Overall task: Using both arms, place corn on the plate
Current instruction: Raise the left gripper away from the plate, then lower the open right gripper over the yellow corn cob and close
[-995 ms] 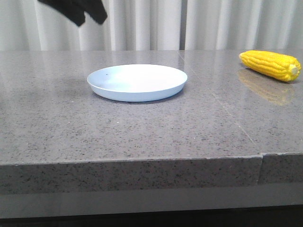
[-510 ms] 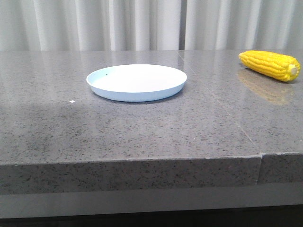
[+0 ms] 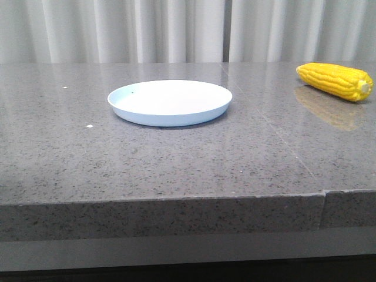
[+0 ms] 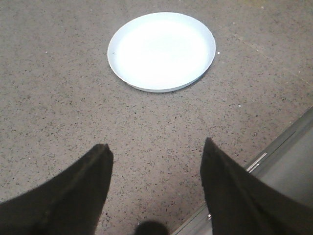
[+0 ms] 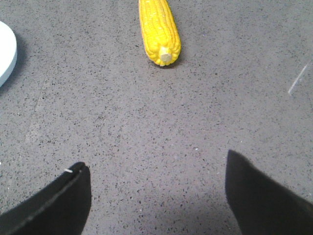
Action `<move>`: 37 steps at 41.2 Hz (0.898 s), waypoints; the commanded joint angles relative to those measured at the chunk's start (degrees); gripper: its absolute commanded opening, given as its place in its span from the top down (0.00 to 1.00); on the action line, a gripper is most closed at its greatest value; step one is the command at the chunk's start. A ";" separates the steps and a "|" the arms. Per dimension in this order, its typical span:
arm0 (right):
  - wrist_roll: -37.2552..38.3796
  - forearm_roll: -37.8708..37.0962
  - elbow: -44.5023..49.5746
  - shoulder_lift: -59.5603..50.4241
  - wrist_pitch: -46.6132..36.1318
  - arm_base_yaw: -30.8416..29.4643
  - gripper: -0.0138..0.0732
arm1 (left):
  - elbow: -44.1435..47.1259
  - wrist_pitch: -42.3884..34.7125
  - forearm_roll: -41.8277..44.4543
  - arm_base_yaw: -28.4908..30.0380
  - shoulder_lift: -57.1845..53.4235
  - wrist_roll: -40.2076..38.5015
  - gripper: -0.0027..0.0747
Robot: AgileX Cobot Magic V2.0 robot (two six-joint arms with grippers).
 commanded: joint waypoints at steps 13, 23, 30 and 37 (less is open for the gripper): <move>-0.67 0.15 -6.98 5.92 -3.11 -0.33 0.10 | -1.35 -3.76 0.00 -0.45 -0.22 -0.60 0.45; -0.84 0.15 -17.14 18.99 -0.12 -0.33 0.09 | -1.35 -3.76 0.00 -0.45 -0.22 -0.60 0.45; -1.52 0.15 -27.81 30.53 4.52 -0.33 0.09 | -1.35 -3.76 0.00 -0.45 -0.22 -0.60 0.45; -3.19 0.15 -38.89 42.77 9.97 -0.33 0.09 | -1.35 -3.76 0.00 -0.45 -0.22 -0.60 0.45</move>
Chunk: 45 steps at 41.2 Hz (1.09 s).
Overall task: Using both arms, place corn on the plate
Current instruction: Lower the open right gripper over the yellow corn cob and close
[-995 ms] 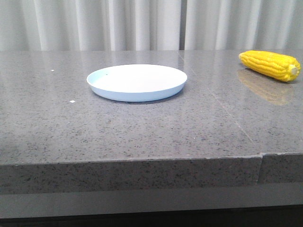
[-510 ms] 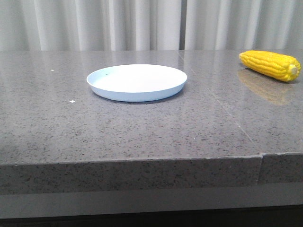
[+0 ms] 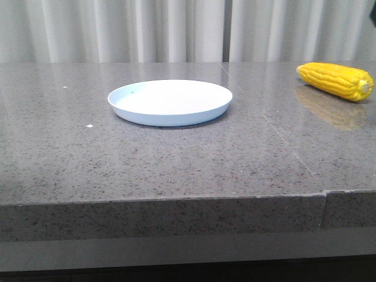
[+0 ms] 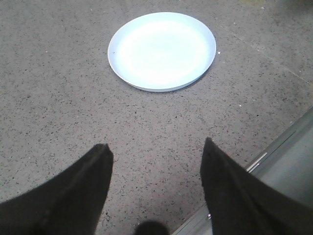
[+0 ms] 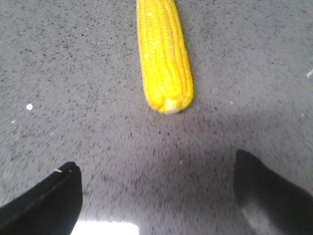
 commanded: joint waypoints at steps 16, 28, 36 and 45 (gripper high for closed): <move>-4.18 0.15 -26.78 24.06 3.32 -0.33 0.09 | -1.56 -3.76 0.00 -0.45 -0.23 -0.60 0.45; -4.42 0.15 -32.71 32.42 1.75 -0.33 0.10 | -1.56 -3.76 0.00 -0.45 -0.23 -0.60 0.45; -4.42 0.15 -32.71 34.03 1.40 -0.33 0.10 | -1.56 -3.76 0.00 -0.45 -0.23 -0.60 0.45; -4.42 0.15 -32.71 33.98 2.80 -0.33 0.40 | -1.56 -3.76 0.00 -0.45 -0.23 -0.60 0.45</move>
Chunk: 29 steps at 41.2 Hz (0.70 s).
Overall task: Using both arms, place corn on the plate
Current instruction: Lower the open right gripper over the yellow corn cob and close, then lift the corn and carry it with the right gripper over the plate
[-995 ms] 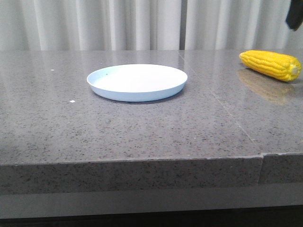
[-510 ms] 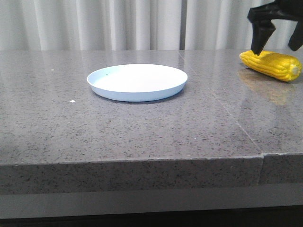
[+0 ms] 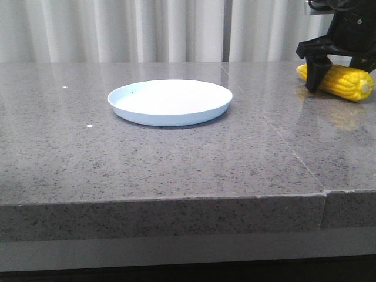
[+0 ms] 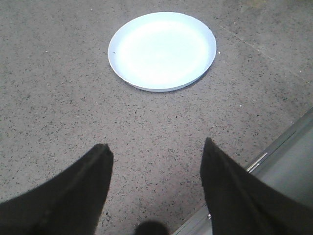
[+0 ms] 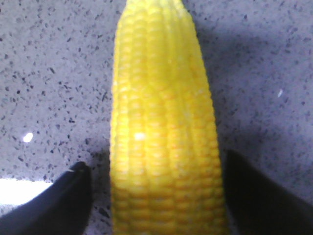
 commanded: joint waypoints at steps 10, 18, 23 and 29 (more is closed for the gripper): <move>-0.58 0.27 -1.97 -8.36 -0.94 1.44 0.52 | -1.56 -3.76 0.00 -0.45 -0.23 -0.60 0.45; -0.58 0.91 -1.97 -14.22 1.98 7.86 0.52 | -1.56 -3.76 0.00 -0.45 -0.23 -0.60 0.45; -0.58 2.50 -1.97 -16.77 2.23 13.64 0.52 | -1.56 -3.76 0.00 -0.45 -0.23 -0.60 0.45; -0.53 6.52 -1.97 -17.20 1.44 19.74 0.52 | -1.56 -3.76 0.00 -0.45 -0.23 -0.60 0.45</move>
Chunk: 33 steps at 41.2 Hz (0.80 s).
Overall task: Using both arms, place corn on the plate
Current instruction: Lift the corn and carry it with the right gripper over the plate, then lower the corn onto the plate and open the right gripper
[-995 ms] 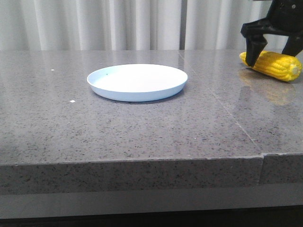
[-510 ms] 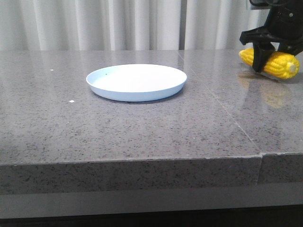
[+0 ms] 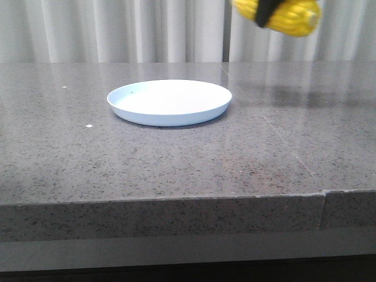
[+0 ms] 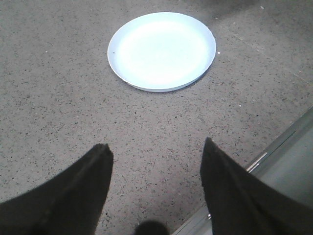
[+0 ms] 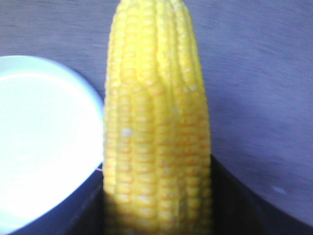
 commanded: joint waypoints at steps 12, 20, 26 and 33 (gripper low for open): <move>0.04 11.65 -1.79 0.72 -7.26 9.21 0.52 | -1.56 -3.76 0.00 -0.45 -0.23 -0.60 0.45; 0.23 15.01 -1.79 5.42 -9.43 9.68 0.52 | -1.56 -3.76 0.00 -0.45 -0.23 -0.60 0.45; 0.53 15.01 -1.79 8.10 -10.05 9.68 0.51 | -1.56 -3.76 0.00 -0.45 -0.23 -0.60 0.45; 0.53 15.00 -1.79 9.35 -10.50 9.68 0.25 | -1.56 -3.76 0.00 -0.45 -0.23 -0.60 0.45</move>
